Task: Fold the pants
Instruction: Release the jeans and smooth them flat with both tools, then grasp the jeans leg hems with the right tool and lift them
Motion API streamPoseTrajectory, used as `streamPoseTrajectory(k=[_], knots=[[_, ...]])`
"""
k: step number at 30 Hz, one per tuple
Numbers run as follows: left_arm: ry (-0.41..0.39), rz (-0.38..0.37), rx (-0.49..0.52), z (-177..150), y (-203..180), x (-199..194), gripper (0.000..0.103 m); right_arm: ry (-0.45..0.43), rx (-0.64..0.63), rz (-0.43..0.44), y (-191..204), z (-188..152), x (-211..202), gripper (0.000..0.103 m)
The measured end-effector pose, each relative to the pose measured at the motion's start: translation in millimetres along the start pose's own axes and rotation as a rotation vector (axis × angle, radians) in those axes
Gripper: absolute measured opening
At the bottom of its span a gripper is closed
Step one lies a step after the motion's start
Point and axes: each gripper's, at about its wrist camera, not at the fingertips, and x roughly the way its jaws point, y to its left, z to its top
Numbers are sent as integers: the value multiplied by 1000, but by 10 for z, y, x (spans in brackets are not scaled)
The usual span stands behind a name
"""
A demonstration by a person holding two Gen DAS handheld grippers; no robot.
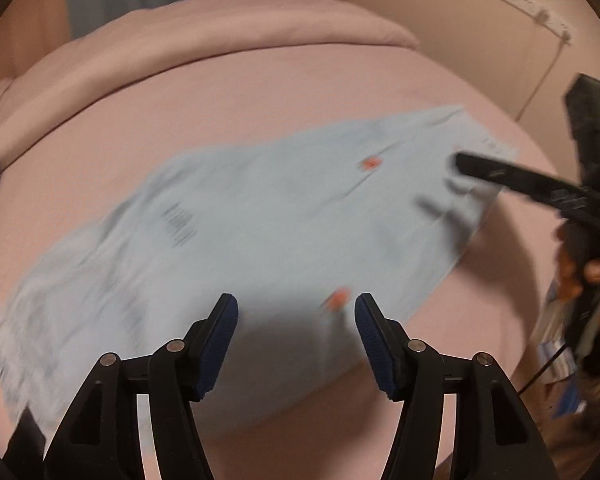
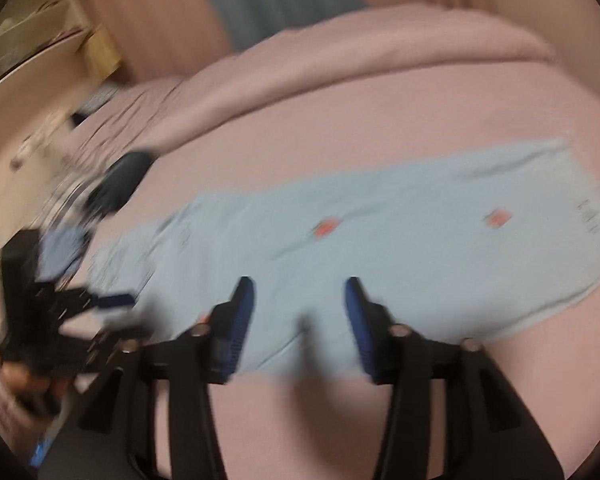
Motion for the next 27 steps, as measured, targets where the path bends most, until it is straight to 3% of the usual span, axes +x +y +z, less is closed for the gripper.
streamPoseTrajectory(k=[4, 7, 9, 12, 14, 16, 18, 21, 23, 27], knots=[[27, -54, 11, 331, -372, 472, 61, 17, 0, -126, -221, 134, 277, 50], [92, -43, 14, 286, -545, 747, 63, 85, -25, -230, -412, 31, 427, 49], [70, -11, 69, 228, -661, 753, 68, 98, -70, -239, -438, -128, 433, 49], [90, -29, 57, 132, -622, 656, 69, 82, -189, -263, -389, -325, 289, 51], [101, -55, 26, 77, -542, 578, 70, 75, -181, -205, -606, -369, 36, 51], [101, -73, 10, 37, -480, 526, 70, 53, 3, -71, -935, -360, -225, 53], [95, -78, 6, 14, -457, 448, 70, -9, 199, -4, -1307, -384, -464, 56], [89, -88, -7, 101, -461, 434, 70, -119, 419, 6, -1895, -465, -780, 62], [67, -110, -7, 173, -538, 436, 70, -133, 540, -16, -2209, -497, -855, 62], [47, -115, 23, 221, -590, 458, 70, -186, 722, 26, -2634, -480, -841, 61]])
